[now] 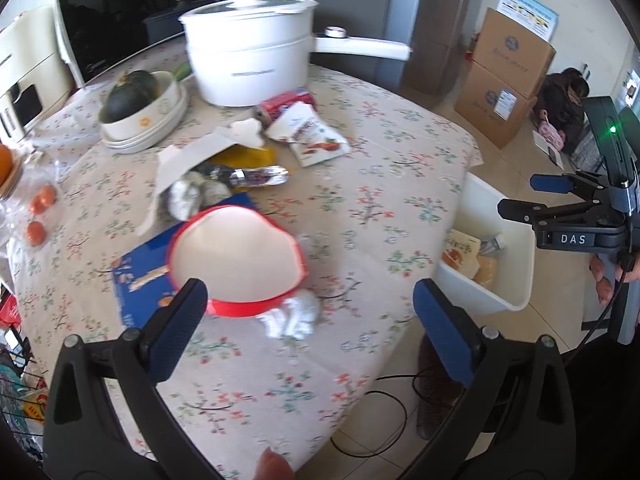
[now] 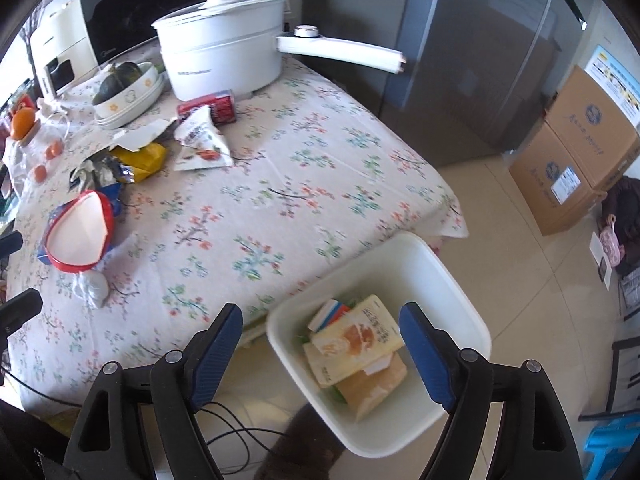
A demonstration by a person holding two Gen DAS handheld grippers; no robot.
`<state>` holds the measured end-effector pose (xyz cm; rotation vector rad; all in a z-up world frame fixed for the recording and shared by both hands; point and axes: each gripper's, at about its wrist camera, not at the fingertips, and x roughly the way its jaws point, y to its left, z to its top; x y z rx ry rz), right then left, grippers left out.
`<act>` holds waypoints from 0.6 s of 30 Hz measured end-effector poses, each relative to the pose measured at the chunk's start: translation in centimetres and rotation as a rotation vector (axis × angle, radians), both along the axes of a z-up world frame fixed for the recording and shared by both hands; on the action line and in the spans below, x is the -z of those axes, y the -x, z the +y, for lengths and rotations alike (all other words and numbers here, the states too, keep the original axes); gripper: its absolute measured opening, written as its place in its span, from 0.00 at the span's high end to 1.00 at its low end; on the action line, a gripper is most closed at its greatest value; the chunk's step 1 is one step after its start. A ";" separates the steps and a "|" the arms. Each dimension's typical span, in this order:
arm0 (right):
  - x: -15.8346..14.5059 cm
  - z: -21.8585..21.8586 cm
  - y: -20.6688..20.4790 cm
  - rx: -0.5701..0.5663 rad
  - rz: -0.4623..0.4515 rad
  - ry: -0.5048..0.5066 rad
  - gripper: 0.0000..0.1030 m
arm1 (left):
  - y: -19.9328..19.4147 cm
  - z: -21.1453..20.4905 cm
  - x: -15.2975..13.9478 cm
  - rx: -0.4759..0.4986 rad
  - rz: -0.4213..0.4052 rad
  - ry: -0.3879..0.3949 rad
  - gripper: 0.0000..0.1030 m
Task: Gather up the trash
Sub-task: 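Move both tools back over the table toward the red-rimmed plate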
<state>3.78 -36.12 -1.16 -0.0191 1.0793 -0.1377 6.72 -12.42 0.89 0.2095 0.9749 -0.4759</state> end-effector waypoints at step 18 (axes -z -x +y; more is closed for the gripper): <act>0.7 10.7 -6.5 -0.135 -0.005 -0.037 0.12 | -5.6 13.3 2.3 -0.310 0.083 0.069 0.01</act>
